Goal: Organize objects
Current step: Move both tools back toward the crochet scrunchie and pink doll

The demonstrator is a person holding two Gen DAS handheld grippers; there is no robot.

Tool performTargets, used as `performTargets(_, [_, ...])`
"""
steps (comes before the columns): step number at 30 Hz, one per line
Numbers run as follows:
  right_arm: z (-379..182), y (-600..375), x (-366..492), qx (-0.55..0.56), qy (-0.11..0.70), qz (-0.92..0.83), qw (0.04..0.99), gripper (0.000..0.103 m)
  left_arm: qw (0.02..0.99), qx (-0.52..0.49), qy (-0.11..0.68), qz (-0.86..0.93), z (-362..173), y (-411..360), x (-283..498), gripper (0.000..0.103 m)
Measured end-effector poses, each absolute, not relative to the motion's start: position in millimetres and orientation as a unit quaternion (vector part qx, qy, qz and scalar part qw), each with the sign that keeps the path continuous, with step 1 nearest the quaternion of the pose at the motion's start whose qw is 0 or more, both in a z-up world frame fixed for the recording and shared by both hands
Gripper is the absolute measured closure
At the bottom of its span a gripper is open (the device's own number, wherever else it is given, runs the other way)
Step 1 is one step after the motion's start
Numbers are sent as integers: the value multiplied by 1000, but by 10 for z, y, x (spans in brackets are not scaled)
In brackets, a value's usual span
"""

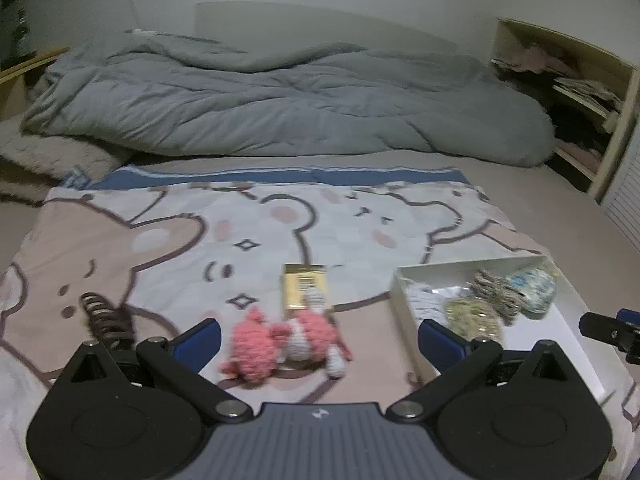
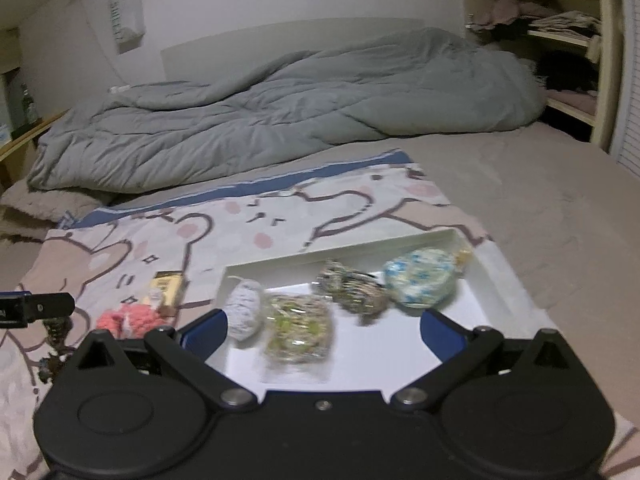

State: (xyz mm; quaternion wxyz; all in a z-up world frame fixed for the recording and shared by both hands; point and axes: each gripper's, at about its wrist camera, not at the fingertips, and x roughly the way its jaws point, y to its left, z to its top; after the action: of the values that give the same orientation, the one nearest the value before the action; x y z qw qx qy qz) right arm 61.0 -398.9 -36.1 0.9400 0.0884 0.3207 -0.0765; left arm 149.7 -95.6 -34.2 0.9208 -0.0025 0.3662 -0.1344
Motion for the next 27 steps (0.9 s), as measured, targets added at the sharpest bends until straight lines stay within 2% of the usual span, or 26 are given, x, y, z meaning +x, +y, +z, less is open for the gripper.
performTargets(15, [-434, -3203, 1083, 65, 330, -4, 942, 0, 922, 13, 376, -91, -417, -260, 1579, 0])
performTargets(27, [-674, -2675, 1485, -1, 361, 30, 932, 1, 886, 83, 442, -112, -765, -175, 1726, 1])
